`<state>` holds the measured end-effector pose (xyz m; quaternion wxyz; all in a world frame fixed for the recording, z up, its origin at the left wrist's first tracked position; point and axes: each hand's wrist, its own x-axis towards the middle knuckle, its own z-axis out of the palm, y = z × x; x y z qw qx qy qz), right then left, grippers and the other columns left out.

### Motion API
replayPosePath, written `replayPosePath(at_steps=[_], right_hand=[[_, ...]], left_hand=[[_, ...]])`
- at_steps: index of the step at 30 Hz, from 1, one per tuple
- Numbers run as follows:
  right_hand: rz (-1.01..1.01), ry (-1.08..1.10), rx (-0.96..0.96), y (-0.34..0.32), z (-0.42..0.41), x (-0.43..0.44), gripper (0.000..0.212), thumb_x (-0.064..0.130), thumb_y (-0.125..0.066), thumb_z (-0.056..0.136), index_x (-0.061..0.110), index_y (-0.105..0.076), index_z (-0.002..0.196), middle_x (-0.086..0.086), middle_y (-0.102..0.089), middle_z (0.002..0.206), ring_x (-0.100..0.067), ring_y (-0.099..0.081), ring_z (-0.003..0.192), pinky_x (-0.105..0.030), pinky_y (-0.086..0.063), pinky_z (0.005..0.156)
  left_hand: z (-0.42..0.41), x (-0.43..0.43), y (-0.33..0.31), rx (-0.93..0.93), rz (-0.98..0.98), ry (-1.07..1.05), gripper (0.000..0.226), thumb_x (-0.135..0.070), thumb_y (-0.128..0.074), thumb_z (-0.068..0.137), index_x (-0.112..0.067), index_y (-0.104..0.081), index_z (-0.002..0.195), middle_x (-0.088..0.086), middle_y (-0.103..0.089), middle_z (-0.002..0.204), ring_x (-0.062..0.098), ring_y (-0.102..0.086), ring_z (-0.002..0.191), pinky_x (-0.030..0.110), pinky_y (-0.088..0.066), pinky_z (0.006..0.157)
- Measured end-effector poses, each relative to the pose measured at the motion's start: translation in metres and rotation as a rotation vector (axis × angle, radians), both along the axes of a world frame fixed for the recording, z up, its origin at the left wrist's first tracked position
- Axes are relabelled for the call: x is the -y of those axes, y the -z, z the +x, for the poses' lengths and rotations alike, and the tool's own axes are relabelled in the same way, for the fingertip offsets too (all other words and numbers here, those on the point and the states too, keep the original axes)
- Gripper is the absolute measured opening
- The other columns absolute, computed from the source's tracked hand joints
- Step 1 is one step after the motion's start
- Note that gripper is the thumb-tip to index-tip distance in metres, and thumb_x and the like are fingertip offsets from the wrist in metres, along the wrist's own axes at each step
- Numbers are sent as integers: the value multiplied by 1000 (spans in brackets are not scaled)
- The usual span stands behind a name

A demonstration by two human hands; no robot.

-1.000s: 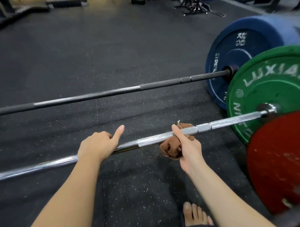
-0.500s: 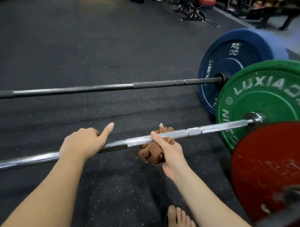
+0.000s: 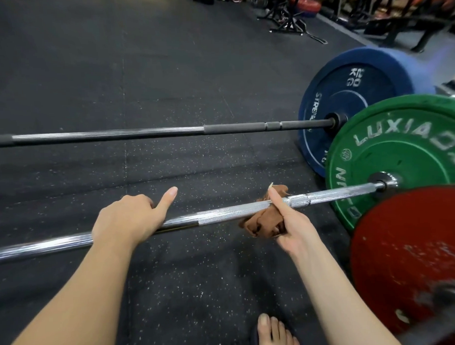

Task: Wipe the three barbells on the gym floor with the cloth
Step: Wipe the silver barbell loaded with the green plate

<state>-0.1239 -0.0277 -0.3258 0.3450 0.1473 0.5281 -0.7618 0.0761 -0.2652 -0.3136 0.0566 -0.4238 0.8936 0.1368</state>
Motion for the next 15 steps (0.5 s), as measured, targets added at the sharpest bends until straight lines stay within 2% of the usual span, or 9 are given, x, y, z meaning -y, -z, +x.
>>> replayPosePath(at_steps=[2,3,6,7,11,13,15], right_hand=[[-48,53,-11,3,-7,-4,95,28,-108,27,7,-71,112,-6,-74,108,-22,-75,91,-40,-59,83],[-47,45,-26,3,-8,-5,96,31,-108,26,8,-70,111,-6,-72,107,-21,-73,87,-36,-59,76],[-1,29,-63,0,0,-4,71,35,-98,53,5,-67,111,-10,-70,107,-22,-71,83,-34,-58,68],[-9,39,-59,-1,6,-2,68,33,-95,57,5,-67,112,-8,-71,108,-20,-72,84,-34,-60,70],[-21,44,-67,-4,36,9,65,26,-91,66,9,-66,124,-4,-75,115,-20,-73,105,-44,-56,99],[-50,60,-57,-4,45,15,58,14,-88,74,14,-66,128,3,-75,115,-15,-72,107,-42,-53,104],[-11,67,-38,-8,42,15,53,12,-88,76,13,-67,125,2,-76,114,-16,-74,103,-42,-55,101]], left_hand=[[1,0,1,-9,-2,6,94,-88,0,84,-23,-67,75,-1,-65,76,21,-60,74,36,-46,71],[1,0,1,-10,-2,7,93,-88,-1,84,-23,-67,75,-1,-65,75,21,-60,74,36,-46,71],[0,1,2,-8,4,7,93,-88,-1,85,-23,-68,77,-1,-65,76,20,-59,74,36,-45,71],[0,1,1,-5,11,4,93,-88,-2,85,-23,-68,77,-1,-65,76,20,-58,73,36,-45,71],[-1,1,-1,-13,27,-2,93,-89,-3,85,-22,-67,77,-1,-65,78,20,-59,74,38,-47,72],[-1,0,-1,-11,23,-5,93,-88,-3,85,-21,-67,77,0,-65,78,20,-59,74,38,-48,74],[-1,0,-1,-2,16,-5,93,-88,-3,85,-21,-66,76,0,-65,79,21,-60,76,39,-48,75]])
